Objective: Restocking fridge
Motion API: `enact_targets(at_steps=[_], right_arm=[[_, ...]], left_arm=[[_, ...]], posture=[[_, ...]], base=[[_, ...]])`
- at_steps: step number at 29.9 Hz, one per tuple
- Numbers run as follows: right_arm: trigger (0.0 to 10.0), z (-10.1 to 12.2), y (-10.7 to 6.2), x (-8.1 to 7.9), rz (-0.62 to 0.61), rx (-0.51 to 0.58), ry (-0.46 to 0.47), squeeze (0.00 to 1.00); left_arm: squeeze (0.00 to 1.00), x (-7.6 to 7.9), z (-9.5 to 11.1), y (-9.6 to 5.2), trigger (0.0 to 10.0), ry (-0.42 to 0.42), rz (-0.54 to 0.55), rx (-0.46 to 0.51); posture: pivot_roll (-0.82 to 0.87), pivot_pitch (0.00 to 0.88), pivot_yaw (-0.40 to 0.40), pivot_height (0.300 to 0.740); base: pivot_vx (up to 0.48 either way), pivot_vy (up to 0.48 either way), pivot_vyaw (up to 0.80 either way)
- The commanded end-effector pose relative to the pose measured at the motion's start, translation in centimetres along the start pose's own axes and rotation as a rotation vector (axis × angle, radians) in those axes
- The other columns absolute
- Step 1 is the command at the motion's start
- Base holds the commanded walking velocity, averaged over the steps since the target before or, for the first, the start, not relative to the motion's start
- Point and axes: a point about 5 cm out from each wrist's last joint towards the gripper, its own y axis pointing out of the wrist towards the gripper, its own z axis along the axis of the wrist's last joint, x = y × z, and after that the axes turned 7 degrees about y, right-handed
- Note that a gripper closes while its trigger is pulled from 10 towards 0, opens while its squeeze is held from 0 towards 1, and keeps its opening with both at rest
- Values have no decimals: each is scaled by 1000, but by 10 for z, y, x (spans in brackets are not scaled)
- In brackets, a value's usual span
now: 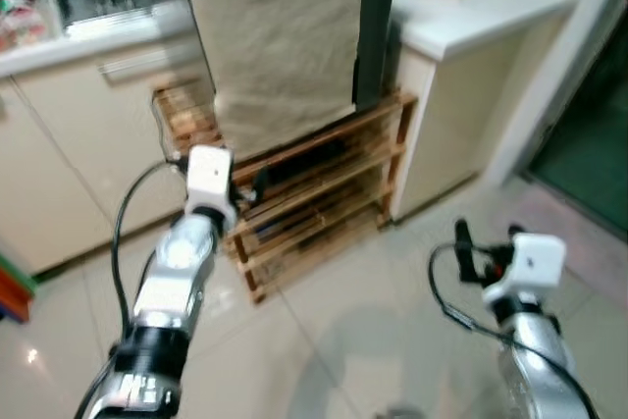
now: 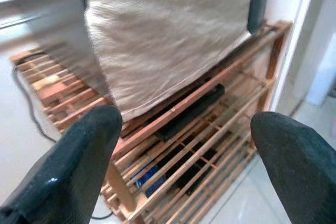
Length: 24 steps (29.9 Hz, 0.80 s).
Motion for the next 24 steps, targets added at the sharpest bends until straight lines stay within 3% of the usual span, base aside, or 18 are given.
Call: enact_targets(at_steps=[1, 9, 11, 13, 24], right_arm=[[10000, 5, 1, 6, -19, 26, -23, 0], [10000, 6, 4, 7, -23, 30, -34, 0], [10000, 6, 6, 8, -32, 44, -24, 0], [10000, 5, 7, 9, -34, 27, -34, 0], [10000, 2, 12, 5, -5, 16, -34, 0]], left_arm=[[0, 9, 11, 5, 10000, 19, -26, 40], [0, 5, 14, 4, 10000, 21, -8, 63], [0, 6, 16, 3, 10000, -15, -15, 91], [0, 10, 14, -2, 10000, 24, -31, 102], [0, 12, 18, -4, 10000, 46, -64, 141]], posture=[[-179, 0, 74, 725], [-175, 0, 77, 725], [-174, 0, 79, 725], [-170, 0, 79, 725], [-157, 0, 74, 725]], base=[[349, 330, -706], [339, 339, -700], [0, 428, -675], [0, 480, 0], [0, 480, 0]])
